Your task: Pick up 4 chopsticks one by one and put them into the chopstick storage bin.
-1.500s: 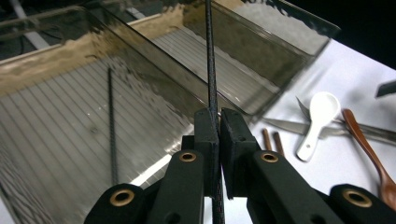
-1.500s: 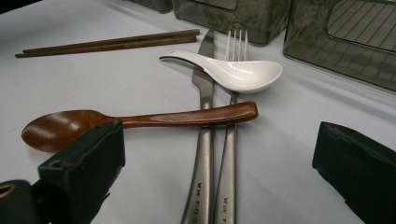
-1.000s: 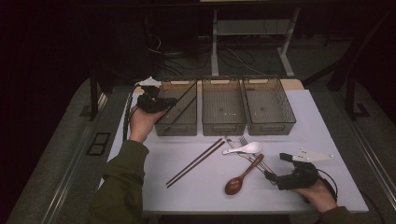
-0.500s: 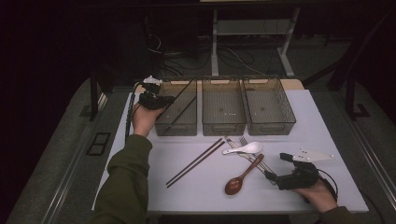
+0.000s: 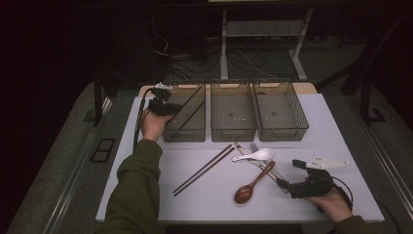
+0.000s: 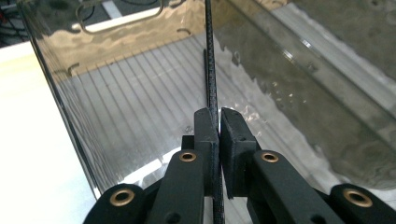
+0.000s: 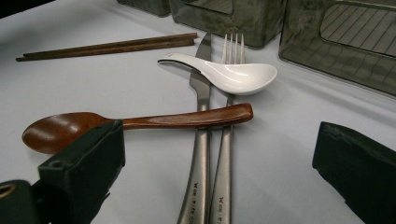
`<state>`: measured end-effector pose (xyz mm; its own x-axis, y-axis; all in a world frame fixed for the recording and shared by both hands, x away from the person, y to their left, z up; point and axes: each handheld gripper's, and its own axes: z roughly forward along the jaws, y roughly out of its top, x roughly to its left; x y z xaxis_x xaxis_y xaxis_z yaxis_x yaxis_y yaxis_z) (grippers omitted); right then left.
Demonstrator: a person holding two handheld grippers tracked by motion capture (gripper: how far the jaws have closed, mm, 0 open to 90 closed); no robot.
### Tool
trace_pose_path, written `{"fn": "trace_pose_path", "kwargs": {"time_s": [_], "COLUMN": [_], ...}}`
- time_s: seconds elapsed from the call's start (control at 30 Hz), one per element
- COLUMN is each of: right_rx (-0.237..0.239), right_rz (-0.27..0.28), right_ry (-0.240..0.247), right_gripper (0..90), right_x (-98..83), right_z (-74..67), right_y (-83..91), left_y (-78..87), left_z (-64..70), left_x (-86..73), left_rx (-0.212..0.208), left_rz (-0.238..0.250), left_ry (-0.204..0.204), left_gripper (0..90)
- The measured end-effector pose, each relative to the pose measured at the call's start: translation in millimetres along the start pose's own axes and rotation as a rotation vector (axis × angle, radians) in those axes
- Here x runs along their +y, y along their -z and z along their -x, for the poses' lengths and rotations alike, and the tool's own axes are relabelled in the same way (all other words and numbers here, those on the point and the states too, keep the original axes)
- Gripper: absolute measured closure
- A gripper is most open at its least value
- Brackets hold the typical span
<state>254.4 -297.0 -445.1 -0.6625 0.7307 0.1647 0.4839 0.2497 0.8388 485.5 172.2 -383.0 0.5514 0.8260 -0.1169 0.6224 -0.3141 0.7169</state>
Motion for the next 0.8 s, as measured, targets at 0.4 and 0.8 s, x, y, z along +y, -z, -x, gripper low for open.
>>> {"fn": "trace_pose_path", "kwargs": {"time_s": [0.4,0.8], "right_rx": [0.0,0.0], "right_rz": [0.001,-0.002], "right_ry": [0.002,0.0], "right_gripper": [2.1,2.1], "right_x": [0.0,0.0], "right_z": [0.1,0.3], "right_y": [0.2,-0.3], "left_y": [-0.8,5.4], "left_z": [0.5,7.8], "left_x": [-0.2,3.3], "left_rx": [0.004,-0.017], "left_rz": [0.0,0.029], "left_ry": [0.011,-0.013], "left_gripper": [81.9,68.8]}}
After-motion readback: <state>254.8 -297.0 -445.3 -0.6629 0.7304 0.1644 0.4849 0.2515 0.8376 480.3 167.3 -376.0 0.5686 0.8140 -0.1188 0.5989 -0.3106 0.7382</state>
